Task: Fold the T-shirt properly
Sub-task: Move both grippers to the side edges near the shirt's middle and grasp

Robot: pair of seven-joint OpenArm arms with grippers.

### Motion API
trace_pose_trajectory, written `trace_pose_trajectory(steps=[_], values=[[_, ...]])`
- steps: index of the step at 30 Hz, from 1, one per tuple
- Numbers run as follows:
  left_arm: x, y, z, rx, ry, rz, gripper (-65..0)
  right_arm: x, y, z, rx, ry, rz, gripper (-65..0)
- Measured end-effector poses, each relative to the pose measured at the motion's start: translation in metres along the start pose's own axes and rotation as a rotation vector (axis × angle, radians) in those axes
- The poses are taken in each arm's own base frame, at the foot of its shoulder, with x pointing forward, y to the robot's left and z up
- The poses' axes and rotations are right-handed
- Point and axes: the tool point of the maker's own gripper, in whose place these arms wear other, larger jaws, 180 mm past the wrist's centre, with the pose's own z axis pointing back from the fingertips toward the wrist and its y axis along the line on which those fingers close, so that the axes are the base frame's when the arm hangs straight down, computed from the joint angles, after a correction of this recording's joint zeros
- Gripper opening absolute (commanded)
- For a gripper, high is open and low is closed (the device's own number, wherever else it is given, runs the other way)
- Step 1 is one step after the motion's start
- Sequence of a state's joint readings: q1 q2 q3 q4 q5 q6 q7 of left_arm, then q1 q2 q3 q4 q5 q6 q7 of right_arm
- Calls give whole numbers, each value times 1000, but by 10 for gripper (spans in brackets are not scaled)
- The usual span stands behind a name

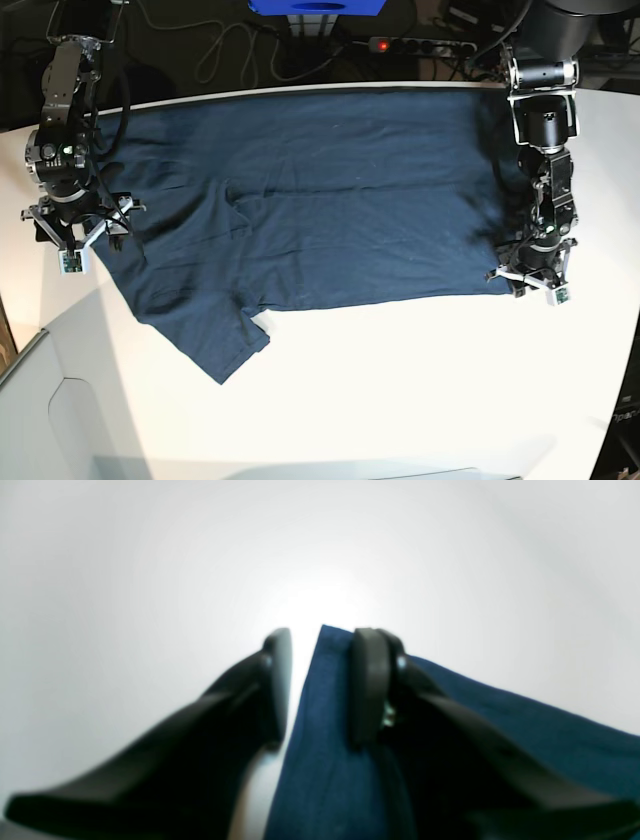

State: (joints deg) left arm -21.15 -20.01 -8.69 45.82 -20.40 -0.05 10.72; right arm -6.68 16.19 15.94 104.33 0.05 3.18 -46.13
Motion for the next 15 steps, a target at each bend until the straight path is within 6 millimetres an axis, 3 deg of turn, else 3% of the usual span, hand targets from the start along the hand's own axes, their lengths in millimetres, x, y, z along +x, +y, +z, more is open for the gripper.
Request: trace_pose_trajectory(steps=[4,9,15], values=[[-1,0,0,0,3,0,-643,11,-2,-1,-4,-24,-4,-229],[-1,0,0,-1,3,4,-650,15,-2,-3,-2,-26,-3,-228],[2,-5,2,-10,12,-6,-650,35,9,-30,103,-33,92,-228]])
